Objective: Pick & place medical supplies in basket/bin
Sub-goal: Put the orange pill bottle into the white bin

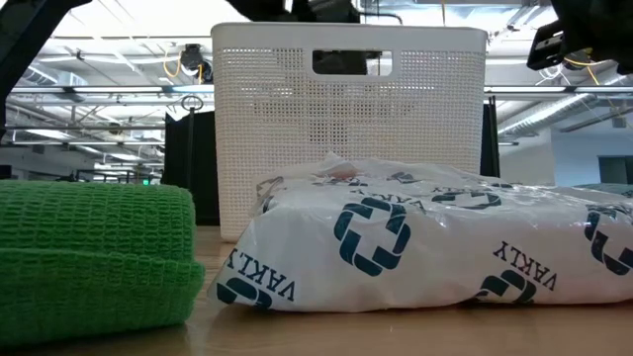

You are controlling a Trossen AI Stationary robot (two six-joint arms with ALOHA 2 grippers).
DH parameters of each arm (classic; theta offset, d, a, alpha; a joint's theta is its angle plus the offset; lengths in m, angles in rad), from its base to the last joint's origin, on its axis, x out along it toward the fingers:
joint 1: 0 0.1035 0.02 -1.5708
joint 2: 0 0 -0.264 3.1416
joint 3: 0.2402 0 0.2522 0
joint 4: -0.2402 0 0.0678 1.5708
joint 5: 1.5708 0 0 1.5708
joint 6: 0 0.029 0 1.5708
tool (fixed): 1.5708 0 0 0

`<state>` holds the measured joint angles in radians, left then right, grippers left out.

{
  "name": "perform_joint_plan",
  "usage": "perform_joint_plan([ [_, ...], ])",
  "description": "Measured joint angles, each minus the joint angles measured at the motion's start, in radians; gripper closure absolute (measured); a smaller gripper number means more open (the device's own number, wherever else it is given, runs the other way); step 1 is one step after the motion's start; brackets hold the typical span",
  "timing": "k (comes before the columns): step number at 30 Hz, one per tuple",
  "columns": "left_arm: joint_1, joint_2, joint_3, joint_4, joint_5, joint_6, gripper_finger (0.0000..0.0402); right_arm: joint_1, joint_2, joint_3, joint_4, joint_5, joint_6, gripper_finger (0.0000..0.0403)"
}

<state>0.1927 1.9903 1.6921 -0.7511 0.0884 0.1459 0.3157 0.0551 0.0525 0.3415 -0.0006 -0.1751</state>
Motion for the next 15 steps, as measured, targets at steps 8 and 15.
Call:
perform_joint_plan([
  [8, 0.02, 0.088, 0.086, -0.02, -0.002, -0.013, 0.0252, 0.0, 0.0, 0.0, 0.012, 0.002, -0.022, 0.0403],
  [15, -0.013, 0.27, 0.114, -0.005, 0.056, 0.005, 0.0252, 0.0, 0.0, 0.0, 0.021, 0.002, -0.029, 0.0403],
])
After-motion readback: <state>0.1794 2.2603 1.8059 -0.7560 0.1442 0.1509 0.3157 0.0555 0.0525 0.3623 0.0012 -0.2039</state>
